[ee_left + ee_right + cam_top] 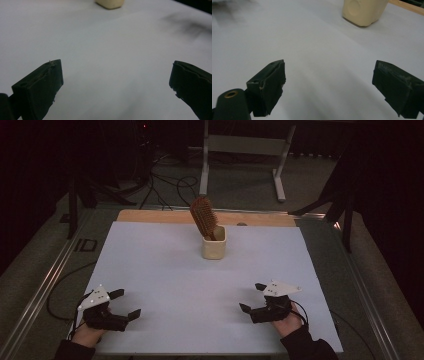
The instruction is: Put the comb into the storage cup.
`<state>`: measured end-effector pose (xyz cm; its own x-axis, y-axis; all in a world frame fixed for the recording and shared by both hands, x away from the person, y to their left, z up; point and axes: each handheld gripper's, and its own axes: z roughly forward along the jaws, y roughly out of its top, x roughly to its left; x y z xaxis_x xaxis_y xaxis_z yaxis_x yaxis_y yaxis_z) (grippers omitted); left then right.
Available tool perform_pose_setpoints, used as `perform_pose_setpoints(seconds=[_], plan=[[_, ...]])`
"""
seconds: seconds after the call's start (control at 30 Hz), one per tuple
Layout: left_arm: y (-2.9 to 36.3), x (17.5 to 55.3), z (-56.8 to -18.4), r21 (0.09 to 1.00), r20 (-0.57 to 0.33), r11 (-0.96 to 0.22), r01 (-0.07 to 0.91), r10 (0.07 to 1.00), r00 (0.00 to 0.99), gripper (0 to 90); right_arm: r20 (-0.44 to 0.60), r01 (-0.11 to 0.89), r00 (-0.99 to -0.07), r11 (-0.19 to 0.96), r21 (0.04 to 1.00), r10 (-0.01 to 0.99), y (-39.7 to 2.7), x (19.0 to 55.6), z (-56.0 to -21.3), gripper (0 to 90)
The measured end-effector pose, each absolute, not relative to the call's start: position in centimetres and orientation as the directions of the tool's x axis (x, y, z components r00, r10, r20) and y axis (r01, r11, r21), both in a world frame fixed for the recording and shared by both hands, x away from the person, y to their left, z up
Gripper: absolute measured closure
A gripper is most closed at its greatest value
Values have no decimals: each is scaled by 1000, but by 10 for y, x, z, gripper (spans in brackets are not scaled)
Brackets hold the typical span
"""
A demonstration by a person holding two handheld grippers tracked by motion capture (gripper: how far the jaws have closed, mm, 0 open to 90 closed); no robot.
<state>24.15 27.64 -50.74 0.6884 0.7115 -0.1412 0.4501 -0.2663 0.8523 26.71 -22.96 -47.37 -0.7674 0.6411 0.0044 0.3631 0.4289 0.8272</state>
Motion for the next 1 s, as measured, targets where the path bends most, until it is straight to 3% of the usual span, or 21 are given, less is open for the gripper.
perform_pose_setpoints(seconds=[0.3,1.0], plan=[[278,242,-513,851,-131,-250,462,750,648,0,1,365,-765,432,825,644,-231,266,-474,112],[276,240,-512,855,-133,-250,455,742,658,1,14,371,-761,417,830,649,-235,268,-478,112]])
